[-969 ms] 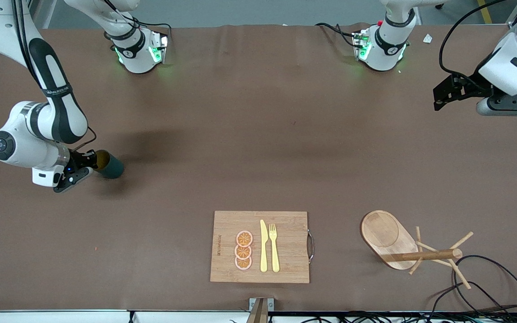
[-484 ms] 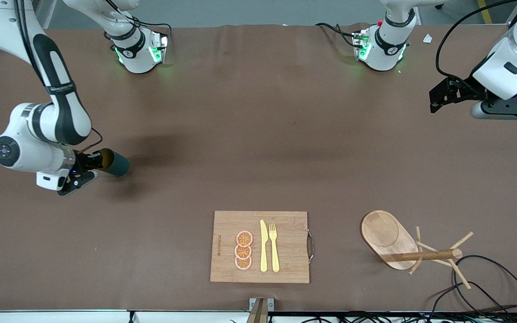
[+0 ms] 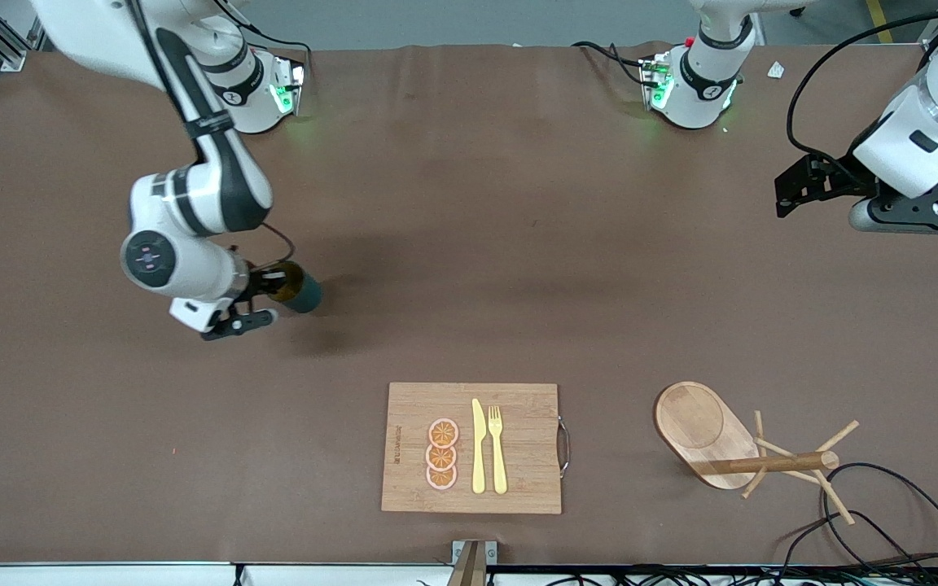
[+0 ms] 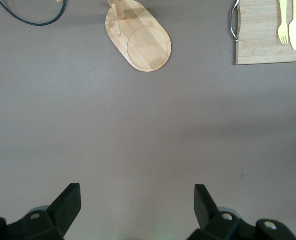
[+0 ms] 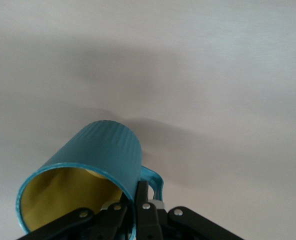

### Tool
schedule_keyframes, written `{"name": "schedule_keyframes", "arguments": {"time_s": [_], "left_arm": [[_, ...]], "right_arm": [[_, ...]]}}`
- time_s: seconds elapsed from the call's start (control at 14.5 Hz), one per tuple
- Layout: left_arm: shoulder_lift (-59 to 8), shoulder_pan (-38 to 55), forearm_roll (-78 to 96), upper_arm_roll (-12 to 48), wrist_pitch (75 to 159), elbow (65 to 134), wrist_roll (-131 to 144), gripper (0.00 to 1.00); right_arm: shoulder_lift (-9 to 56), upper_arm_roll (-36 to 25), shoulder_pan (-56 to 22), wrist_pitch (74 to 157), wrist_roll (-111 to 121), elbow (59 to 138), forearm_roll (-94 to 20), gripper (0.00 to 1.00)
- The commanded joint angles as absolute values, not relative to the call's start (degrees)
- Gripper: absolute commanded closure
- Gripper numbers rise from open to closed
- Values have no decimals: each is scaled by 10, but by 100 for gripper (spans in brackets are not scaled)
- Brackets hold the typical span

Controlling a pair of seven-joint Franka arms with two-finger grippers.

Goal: Pass cup and hang on rack
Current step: 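Grasp the teal mug rim with the right gripper and lift it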

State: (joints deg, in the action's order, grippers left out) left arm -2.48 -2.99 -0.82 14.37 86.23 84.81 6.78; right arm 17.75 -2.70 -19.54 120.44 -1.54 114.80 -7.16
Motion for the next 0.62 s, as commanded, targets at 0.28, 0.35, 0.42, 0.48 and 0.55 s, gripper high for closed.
{"name": "schedule_keyframes", "arguments": {"time_s": [0.28, 0.35, 0.42, 0.48, 0.55], "left_arm": [[-30, -29, -14, 142, 859, 821, 76, 0], [-30, -26, -14, 146, 859, 821, 80, 0], [-31, -24, -13, 148, 859, 822, 84, 0], [-31, -23, -11, 149, 859, 822, 91, 0], [-34, -15, -10, 149, 859, 822, 94, 0]], "right_arm": [[255, -34, -351, 1204, -301, 1021, -130, 100], [271, -34, -365, 1204, -335, 1000, -130, 100], [287, -34, -380, 1204, -367, 978, -130, 100], [300, -34, -384, 1204, -387, 963, -131, 100], [310, -33, -390, 1204, -404, 952, -131, 100]]}}
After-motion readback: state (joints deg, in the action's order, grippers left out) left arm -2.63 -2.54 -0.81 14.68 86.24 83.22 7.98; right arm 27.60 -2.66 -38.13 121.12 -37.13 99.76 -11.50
